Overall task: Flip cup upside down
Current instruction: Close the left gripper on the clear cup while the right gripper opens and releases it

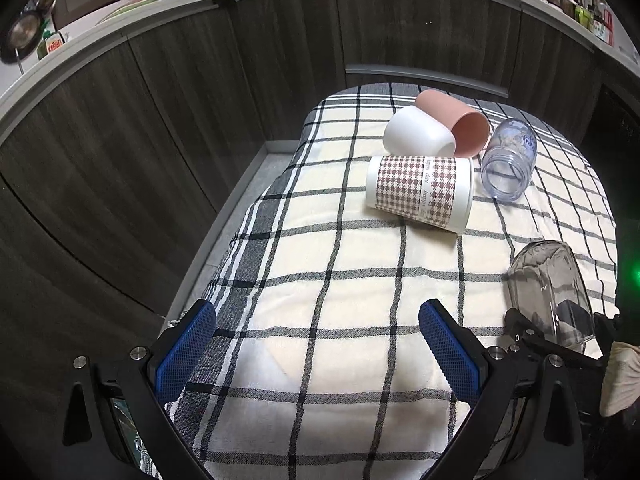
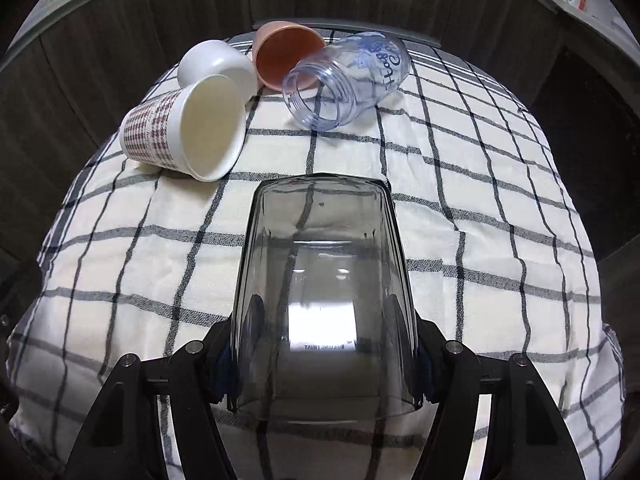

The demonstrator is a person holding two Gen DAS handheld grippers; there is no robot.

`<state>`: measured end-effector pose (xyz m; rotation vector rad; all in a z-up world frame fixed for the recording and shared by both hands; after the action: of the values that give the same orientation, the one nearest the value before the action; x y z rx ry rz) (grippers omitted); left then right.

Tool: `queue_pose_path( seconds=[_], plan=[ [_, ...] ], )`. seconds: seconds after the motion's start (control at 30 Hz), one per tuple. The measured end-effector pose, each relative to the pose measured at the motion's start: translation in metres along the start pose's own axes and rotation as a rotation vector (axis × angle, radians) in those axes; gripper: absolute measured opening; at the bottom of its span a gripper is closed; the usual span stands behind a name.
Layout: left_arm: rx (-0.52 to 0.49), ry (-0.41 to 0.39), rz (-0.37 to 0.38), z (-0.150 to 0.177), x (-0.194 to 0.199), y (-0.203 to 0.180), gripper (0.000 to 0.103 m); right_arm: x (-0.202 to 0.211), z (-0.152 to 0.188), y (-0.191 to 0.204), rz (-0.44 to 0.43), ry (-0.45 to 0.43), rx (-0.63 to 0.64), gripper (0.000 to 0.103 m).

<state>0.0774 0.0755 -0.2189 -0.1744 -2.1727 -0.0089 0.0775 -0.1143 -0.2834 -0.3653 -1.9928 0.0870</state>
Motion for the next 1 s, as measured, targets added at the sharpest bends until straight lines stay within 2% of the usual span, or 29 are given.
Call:
queue_pose_path(
  seconds=[0.1, 0.13, 0.2, 0.33, 0.47, 0.67, 0.8, 1.0],
  plan=[
    [-0.004, 0.000, -0.003, -0.001, 0.002, -0.001, 0.103, 0.002, -0.001, 0.001, -0.010, -0.001, 0.000, 0.070],
    [-0.009, -0.001, -0.007, -0.002, 0.003, -0.001, 0.103, 0.004, -0.002, 0.000, -0.015, -0.008, 0.000, 0.080],
    [-0.013, 0.002, -0.012, -0.003, 0.005, -0.003, 0.103, 0.011, -0.004, 0.000, -0.015, -0.027, -0.001, 0.088],
    [-0.009, 0.004, -0.007, -0.007, 0.012, -0.009, 0.103, 0.031, -0.007, -0.005, -0.043, -0.060, -0.006, 0.088],
    [-0.012, 0.001, 0.019, -0.018, 0.015, -0.028, 0.103, 0.054, -0.016, -0.034, -0.061, -0.098, -0.063, 0.088],
    [-0.064, 0.030, 0.074, -0.033, 0.005, -0.083, 0.103, 0.078, -0.034, -0.101, 0.008, -0.182, -0.159, 0.092],
    [-0.096, 0.080, 0.118, -0.039, -0.008, -0.124, 0.103, 0.079, -0.044, -0.142, 0.078, -0.214, -0.193, 0.093],
    [-0.136, 0.193, 0.148, -0.040, -0.037, -0.169, 0.103, 0.065, -0.054, -0.173, 0.110, -0.207, -0.183, 0.093]
  ],
)
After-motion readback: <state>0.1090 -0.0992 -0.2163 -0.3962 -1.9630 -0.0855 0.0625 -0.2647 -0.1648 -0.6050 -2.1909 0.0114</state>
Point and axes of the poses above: each gripper's, at about its wrist camera, not at the fingertips, and x roughly against the way its jaws point, y to its left, z to its underside, the point moved 10 cm from there along -x, roughly the way its jaws point, and after that the axes turned 13 degrees about z, right-handed, at the moved point
